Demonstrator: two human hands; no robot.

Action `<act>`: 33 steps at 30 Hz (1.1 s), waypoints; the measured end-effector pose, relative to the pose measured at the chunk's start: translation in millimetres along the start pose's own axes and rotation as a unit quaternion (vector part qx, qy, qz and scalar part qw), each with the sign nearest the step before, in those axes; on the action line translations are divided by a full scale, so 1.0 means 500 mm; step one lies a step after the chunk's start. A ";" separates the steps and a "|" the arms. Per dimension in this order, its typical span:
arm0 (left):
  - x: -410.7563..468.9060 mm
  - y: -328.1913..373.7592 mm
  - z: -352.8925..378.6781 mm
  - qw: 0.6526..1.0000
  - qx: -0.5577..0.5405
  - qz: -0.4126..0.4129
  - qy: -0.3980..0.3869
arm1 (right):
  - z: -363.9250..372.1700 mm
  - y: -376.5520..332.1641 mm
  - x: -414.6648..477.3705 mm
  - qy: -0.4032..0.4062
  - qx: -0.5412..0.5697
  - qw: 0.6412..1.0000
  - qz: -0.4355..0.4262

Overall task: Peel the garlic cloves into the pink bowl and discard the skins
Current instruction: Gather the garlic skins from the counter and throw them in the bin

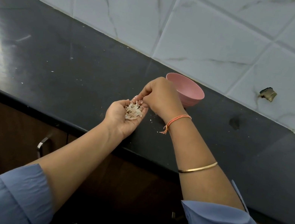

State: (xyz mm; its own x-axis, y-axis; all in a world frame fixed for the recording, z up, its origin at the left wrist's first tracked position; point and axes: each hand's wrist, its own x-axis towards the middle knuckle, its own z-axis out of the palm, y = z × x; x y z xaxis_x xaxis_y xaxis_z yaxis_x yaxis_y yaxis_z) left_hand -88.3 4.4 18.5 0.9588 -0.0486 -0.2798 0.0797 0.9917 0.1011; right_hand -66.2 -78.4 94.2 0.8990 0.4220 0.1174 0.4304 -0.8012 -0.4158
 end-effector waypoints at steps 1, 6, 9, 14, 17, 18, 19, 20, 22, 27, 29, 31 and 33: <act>0.001 0.000 -0.001 1.000 0.002 0.001 0.002 | 0.003 0.004 -0.002 0.002 -0.003 1.000 -0.005; 0.002 -0.005 -0.004 0.999 0.038 0.001 0.018 | 0.005 -0.002 0.014 -0.034 -0.082 0.996 -0.008; -0.001 -0.007 -0.002 0.999 0.035 -0.003 0.014 | 0.007 0.007 0.007 -0.016 -0.071 0.997 -0.022; -0.002 -0.007 0.000 0.999 0.035 -0.002 0.021 | 0.006 0.015 0.000 0.025 -0.049 0.998 -0.039; -0.003 -0.006 0.001 0.999 0.026 0.000 0.019 | 0.005 0.016 0.005 -0.009 -0.074 0.997 -0.034; -0.004 -0.006 0.002 0.999 0.026 0.002 0.021 | 0.005 0.018 0.007 -0.027 -0.081 0.996 -0.026; -0.005 -0.005 0.002 0.999 0.030 0.005 0.024 | 0.006 0.022 0.008 -0.036 -0.070 0.997 -0.018; -0.006 -0.004 0.003 0.999 0.035 0.006 0.029 | 0.005 0.027 0.007 -0.029 -0.043 0.999 -0.015; -0.007 -0.004 0.004 0.999 0.038 0.008 0.032 | 0.005 0.037 0.002 0.012 0.011 0.999 -0.027; -0.008 -0.006 0.006 0.998 0.043 0.006 0.035 | 0.009 0.052 -0.003 0.010 0.079 0.996 -0.027; -0.008 -0.005 0.006 0.998 0.046 0.009 0.035 | 0.007 0.060 -0.003 0.022 0.149 0.989 -0.004; -0.007 -0.003 0.006 0.998 0.049 0.014 0.042 | 0.006 0.075 -0.001 0.055 0.236 0.970 0.027; -0.008 0.000 0.005 0.998 0.051 0.016 0.046 | 0.010 0.105 0.007 0.098 0.284 0.951 0.074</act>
State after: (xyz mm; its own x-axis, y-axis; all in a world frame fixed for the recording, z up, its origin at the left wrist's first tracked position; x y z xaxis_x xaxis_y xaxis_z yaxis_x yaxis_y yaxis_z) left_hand -91.3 4.1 21.9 0.9327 -0.0012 -0.3606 0.0811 0.9751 0.2065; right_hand -40.8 -116.6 68.5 0.9682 0.1906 0.1618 0.2341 -0.4643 -0.8542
